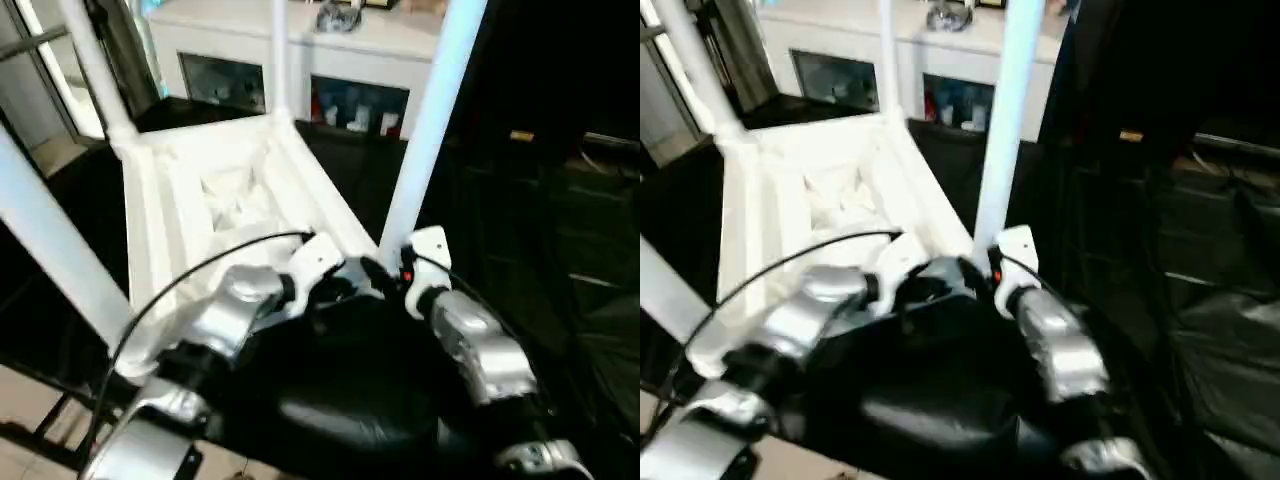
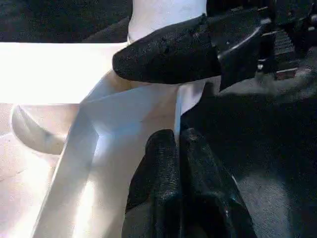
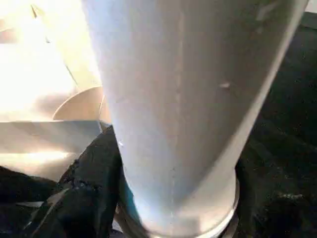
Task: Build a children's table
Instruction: Rotate leg to tighten
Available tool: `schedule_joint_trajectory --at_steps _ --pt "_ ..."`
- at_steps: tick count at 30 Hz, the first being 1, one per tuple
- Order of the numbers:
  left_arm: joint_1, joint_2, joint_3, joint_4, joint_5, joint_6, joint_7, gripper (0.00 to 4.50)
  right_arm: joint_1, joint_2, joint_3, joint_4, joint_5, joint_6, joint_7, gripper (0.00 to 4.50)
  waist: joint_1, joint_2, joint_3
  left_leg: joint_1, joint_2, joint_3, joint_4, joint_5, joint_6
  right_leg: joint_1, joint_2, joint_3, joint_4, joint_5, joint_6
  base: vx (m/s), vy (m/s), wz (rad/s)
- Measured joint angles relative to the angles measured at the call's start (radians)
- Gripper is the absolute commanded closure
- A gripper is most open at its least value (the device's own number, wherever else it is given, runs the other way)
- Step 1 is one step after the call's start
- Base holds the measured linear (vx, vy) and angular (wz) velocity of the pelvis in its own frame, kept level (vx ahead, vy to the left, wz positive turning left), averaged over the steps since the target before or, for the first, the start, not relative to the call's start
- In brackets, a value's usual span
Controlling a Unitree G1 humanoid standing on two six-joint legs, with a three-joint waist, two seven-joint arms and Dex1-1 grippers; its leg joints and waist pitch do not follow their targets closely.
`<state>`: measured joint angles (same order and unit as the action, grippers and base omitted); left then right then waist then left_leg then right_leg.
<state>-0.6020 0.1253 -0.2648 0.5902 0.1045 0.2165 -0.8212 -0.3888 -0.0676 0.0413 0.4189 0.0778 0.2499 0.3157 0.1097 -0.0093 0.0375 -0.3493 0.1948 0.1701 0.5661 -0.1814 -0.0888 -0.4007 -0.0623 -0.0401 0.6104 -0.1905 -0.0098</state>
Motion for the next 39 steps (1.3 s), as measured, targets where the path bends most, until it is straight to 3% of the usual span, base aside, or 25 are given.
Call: schedule_joint_trajectory --at_steps 1,4,9,15,23,24,30,37,39 --pt "0.000 0.000 0.000 0.001 0.000 -0.002 -0.003 4.50 0.000 0.000 -0.004 0.001 0.002 0.001 0.010 1.12 0.000 0.000 0.000 0.000 0.000 0.000 0.000 0.000 0.000 0.000 0.000 0.000 0.000 0.000 0.000 0.000 0.000 0.00" --pt "0.000 0.004 0.000 0.000 0.000 -0.005 -0.021 4.50 0.002 -0.013 -0.004 -0.003 0.000 0.002 0.062 0.90 0.000 0.000 0.000 0.000 0.000 0.000 0.000 0.000 0.000 0.000 0.000 0.000 0.000 0.000 0.000 0.000 0.000 0.00" --pt "0.020 0.056 -0.008 -0.033 -0.020 -0.025 -0.107 4.50 0.040 -0.093 0.048 -0.051 0.003 -0.021 0.215 0.90 0.000 0.000 0.000 -0.001 0.001 0.000 -0.003 0.000 0.000 -0.001 0.001 -0.001 0.000 -0.001 0.000 0.000 0.000 0.00" --pt "0.071 0.142 -0.018 -0.095 -0.050 -0.071 -0.261 4.50 0.097 -0.207 0.103 -0.146 0.056 -0.003 0.450 0.90 0.005 -0.001 0.002 -0.001 0.001 0.000 -0.002 0.000 0.000 -0.001 0.001 -0.001 0.000 -0.001 0.000 0.000 0.000 0.00" --pt "0.109 0.215 -0.039 -0.155 -0.099 -0.093 -0.420 4.50 0.121 -0.310 0.163 -0.215 0.089 -0.003 0.673 0.90 0.026 -0.003 0.002 -0.001 0.002 0.000 -0.001 0.000 0.001 -0.002 0.001 -0.002 -0.001 -0.002 0.000 0.000 0.000 0.00" --pt "0.111 0.218 -0.043 -0.163 -0.102 -0.093 -0.434 4.50 0.123 -0.309 0.165 -0.217 0.092 -0.004 0.689 1.15 0.031 -0.003 0.002 -0.001 0.002 0.000 -0.001 0.000 0.001 -0.002 0.001 -0.002 -0.001 -0.002 0.000 0.000 0.000 0.00" --pt "0.121 0.227 -0.046 -0.179 -0.109 -0.088 -0.456 4.50 0.124 -0.319 0.166 -0.217 0.110 0.004 0.713 1.64 0.033 -0.003 0.003 -0.001 0.002 0.000 0.000 0.000 0.001 -0.002 0.001 -0.002 0.000 -0.001 0.000 0.000 0.000 0.00" --pt "0.121 0.225 -0.047 -0.177 -0.109 -0.083 -0.442 4.50 0.131 -0.301 0.163 -0.221 0.111 0.013 0.692 1.76 0.033 -0.003 0.002 -0.001 0.002 0.000 0.000 0.000 0.001 -0.002 0.001 -0.002 0.000 -0.001 0.000 0.000 0.000 0.00" --pt "0.110 0.205 -0.036 -0.151 -0.097 -0.077 -0.387 4.50 0.128 -0.258 0.143 -0.203 0.085 0.014 0.600 1.76 0.031 -0.003 0.002 0.000 0.002 0.000 0.000 0.000 0.000 0.000 0.001 -0.002 0.001 -0.001 -0.001 0.000 0.000 0.00"
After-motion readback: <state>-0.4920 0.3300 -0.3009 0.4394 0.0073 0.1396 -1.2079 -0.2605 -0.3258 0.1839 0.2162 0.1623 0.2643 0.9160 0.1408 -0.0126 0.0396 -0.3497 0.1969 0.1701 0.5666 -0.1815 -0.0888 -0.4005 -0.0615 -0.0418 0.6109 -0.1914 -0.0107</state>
